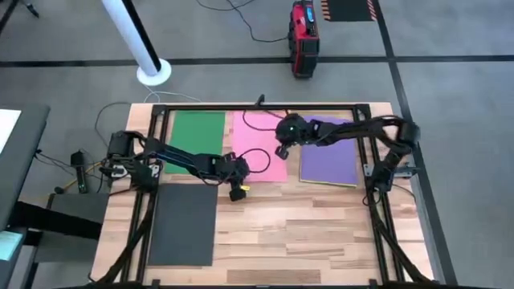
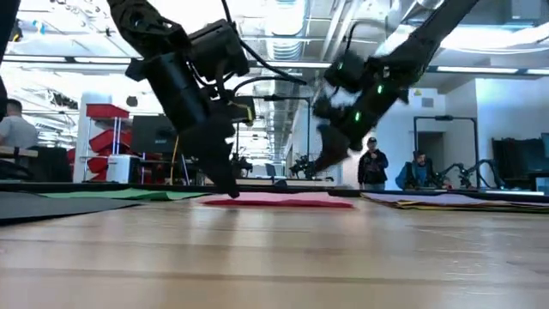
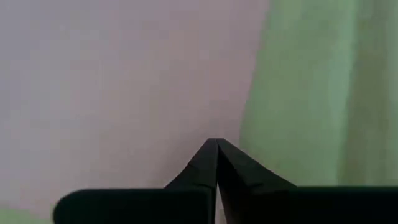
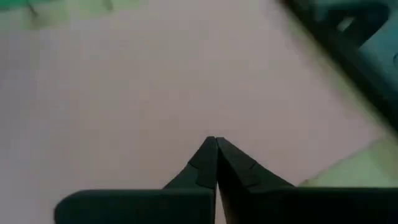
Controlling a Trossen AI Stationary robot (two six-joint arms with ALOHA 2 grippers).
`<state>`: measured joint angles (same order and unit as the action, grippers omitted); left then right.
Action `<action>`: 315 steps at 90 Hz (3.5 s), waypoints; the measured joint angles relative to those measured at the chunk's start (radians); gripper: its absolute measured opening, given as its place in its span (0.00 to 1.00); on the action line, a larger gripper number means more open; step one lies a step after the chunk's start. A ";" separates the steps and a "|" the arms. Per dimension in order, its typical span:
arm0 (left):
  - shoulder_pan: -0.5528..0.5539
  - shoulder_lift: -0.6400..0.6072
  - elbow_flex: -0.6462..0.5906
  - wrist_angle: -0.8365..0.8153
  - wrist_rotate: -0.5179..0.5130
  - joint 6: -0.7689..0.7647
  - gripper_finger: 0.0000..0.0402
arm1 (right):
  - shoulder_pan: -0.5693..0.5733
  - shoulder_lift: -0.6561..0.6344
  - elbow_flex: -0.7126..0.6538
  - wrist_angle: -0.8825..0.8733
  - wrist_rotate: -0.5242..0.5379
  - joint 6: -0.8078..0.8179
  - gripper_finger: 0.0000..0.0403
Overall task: Organize paper
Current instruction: Stack the pink paper on top of the pink paper, then move the violet paper to the bottom right of the table
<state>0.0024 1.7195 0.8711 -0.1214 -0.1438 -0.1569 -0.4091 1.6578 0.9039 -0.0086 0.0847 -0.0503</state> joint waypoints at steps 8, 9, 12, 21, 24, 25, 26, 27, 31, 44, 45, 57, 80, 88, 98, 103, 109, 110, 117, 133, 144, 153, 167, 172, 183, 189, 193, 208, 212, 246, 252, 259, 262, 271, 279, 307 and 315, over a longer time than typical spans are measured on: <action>-0.018 0.000 0.000 0.069 0.061 0.020 0.00 | 0.000 -0.069 -0.001 -0.077 0.000 -0.014 0.00; -0.020 0.000 0.000 0.077 0.064 0.022 0.00 | 0.000 -0.078 -0.001 -0.086 0.000 -0.017 0.00; -0.027 0.000 0.000 0.097 0.069 0.028 0.00 | 0.000 -0.106 0.000 -0.120 0.000 -0.026 0.00; -0.046 0.000 0.000 0.116 0.071 0.041 0.00 | 0.025 -0.182 -0.064 -0.189 0.000 -0.059 0.00; -0.048 0.000 0.000 0.114 0.070 0.040 0.00 | 0.037 -0.207 -0.105 -0.206 -0.001 -0.059 0.00; -0.048 0.000 0.000 0.113 0.069 0.040 0.00 | 0.041 -0.217 -0.120 -0.212 -0.001 -0.058 0.00; -0.048 0.000 0.000 0.113 0.069 0.040 0.00 | 0.046 -0.227 -0.138 -0.214 -0.002 -0.055 0.00; -0.048 0.000 0.000 0.113 0.067 0.040 0.00 | 0.050 -0.237 -0.155 -0.217 -0.003 -0.051 0.00; -0.049 0.000 0.000 0.118 0.063 0.043 0.00 | 0.069 -0.284 -0.226 -0.207 -0.011 -0.022 0.00; -0.047 0.000 0.000 0.211 0.103 0.076 0.00 | 0.179 -0.449 -0.442 -0.080 -0.007 0.099 0.00; -0.046 0.000 0.000 0.222 0.113 0.077 0.00 | 0.191 -0.459 -0.453 -0.072 -0.007 0.110 0.00; -0.026 0.000 0.000 0.321 0.241 0.087 0.00 | 0.324 -0.533 -0.513 -0.041 0.034 0.219 0.00; -0.008 0.000 0.001 0.291 0.245 0.108 0.00 | 0.482 -0.447 -0.493 -0.050 0.199 0.251 0.15; -0.001 0.000 0.001 0.288 0.244 0.109 0.00 | 0.486 -0.395 -0.470 -0.055 0.235 0.254 0.20; 0.010 0.000 0.001 0.284 0.244 0.112 0.00 | 0.485 -0.333 -0.442 -0.069 0.237 0.261 0.24; 0.015 0.000 0.001 0.276 0.243 0.122 0.00 | 0.485 -0.306 -0.431 -0.071 0.237 0.262 0.25; 0.020 0.000 0.001 0.262 0.243 0.131 0.00 | 0.485 -0.276 -0.418 -0.071 0.237 0.264 0.25; 0.020 0.000 0.001 0.260 0.243 0.131 0.00 | 0.485 -0.271 -0.416 -0.073 0.237 0.265 0.25; 0.025 0.000 0.001 0.257 0.243 0.132 0.00 | 0.486 -0.239 -0.408 -0.097 0.236 0.283 0.25; 0.025 0.000 0.001 0.251 0.238 0.150 0.00 | 0.486 -0.210 -0.392 -0.102 0.236 0.291 0.26; 0.025 0.000 0.000 0.244 0.233 0.150 0.00 | 0.487 -0.218 -0.382 -0.147 0.252 0.308 0.22; 0.025 0.000 0.000 0.245 0.227 0.150 0.00 | 0.494 -0.220 -0.360 -0.201 0.262 0.308 0.13; 0.025 0.000 0.000 0.245 0.224 0.153 0.00 | 0.524 -0.219 -0.322 -0.260 0.300 0.298 0.02; 0.025 0.000 0.000 0.245 0.224 0.153 0.00 | 0.531 -0.219 -0.306 -0.271 0.303 0.297 0.01; 0.025 0.000 0.000 0.244 0.223 0.154 0.00 | 0.558 -0.226 -0.261 -0.324 0.278 0.300 0.00; 0.025 0.000 0.000 0.245 0.223 0.158 0.00 | 0.576 -0.235 -0.236 -0.374 0.259 0.315 0.00; 0.025 0.000 0.000 0.244 0.223 0.163 0.00 | 0.587 -0.241 -0.225 -0.409 0.264 0.331 0.00; 0.025 0.000 0.000 0.244 0.219 0.169 0.00 | 0.590 -0.233 -0.214 -0.490 0.312 0.391 0.05; 0.025 0.000 0.000 0.244 0.214 0.169 0.00 | 0.590 -0.229 -0.214 -0.486 0.319 0.391 0.07; 0.028 0.000 0.000 0.242 0.206 0.187 0.00 | 0.549 -0.229 -0.223 -0.489 0.386 0.367 0.30; 0.028 0.000 0.000 0.237 0.206 0.187 0.00 | 0.540 -0.229 -0.224 -0.482 0.371 0.366 0.31; 0.028 0.000 0.000 0.235 0.207 0.187 0.00 | 0.535 -0.229 -0.224 -0.467 0.360 0.366 0.32; 0.029 0.000 0.000 0.234 0.206 0.188 0.00 | 0.535 -0.229 -0.224 -0.466 0.358 0.366 0.32; 0.029 0.000 0.000 0.230 0.207 0.191 0.00 | 0.536 -0.229 -0.224 -0.462 0.351 0.365 0.32; 0.029 0.000 0.000 0.228 0.207 0.191 0.00 | 0.536 -0.229 -0.223 -0.461 0.343 0.364 0.32; 0.029 0.000 0.000 0.225 0.207 0.191 0.00 | 0.535 -0.229 -0.223 -0.459 0.336 0.363 0.32; 0.029 0.000 0.000 0.225 0.207 0.191 0.00 | 0.535 -0.229 -0.223 -0.458 0.336 0.362 0.32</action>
<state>0.0311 1.7195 0.8715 0.1036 0.0631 0.0341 0.1261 1.4288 0.6807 -0.4664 0.4202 0.3115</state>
